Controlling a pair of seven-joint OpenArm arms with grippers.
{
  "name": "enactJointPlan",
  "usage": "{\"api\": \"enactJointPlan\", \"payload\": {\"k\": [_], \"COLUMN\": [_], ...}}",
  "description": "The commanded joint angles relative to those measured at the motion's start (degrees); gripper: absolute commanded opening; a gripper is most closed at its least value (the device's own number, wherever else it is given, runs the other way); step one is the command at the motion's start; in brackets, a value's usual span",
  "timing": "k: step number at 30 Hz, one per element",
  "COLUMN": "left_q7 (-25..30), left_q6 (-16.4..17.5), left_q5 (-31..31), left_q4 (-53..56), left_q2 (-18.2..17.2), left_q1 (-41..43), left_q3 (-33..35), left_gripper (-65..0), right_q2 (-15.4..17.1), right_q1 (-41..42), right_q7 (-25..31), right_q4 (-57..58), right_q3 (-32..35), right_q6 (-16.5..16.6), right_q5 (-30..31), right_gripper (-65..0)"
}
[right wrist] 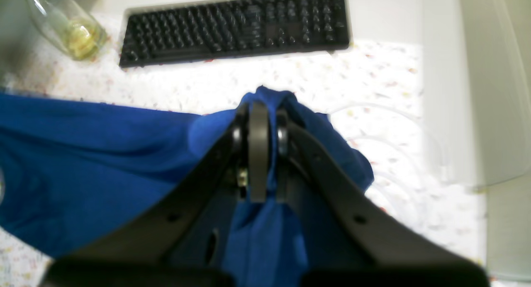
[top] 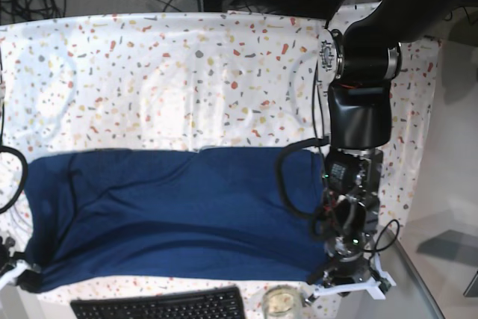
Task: Layout the t-shirt on the table in an organized manner, then fold the t-shirt properly
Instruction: 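Lift the shirt edge with the left gripper and fold it over, then lay the folded shirt down and drag its edge with both grippers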
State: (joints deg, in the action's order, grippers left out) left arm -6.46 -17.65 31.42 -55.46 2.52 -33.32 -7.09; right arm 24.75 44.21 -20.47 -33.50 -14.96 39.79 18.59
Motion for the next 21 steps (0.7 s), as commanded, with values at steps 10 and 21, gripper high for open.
{"api": "enactJointPlan", "payload": {"k": [10, 21], "left_q7": [8.4, 4.5], "left_q6": [1.0, 1.0], "left_q5": [-1.5, -1.3], "left_q4": [8.2, -5.3], "left_q2": [-1.0, -3.1], "left_q1": [-5.5, 10.1], "left_q3": [-0.2, -0.1], "left_gripper": [-28.3, -13.5], "right_q2": [1.6, 4.0], "right_q1": [2.9, -16.6], "right_q7": [7.4, -1.9], "right_q4": [5.1, -10.6], "right_q3": [0.2, -12.0], "right_q6": [-7.5, -7.7], "right_q5": [1.4, 1.8], "right_gripper": [-1.1, 0.0]}}
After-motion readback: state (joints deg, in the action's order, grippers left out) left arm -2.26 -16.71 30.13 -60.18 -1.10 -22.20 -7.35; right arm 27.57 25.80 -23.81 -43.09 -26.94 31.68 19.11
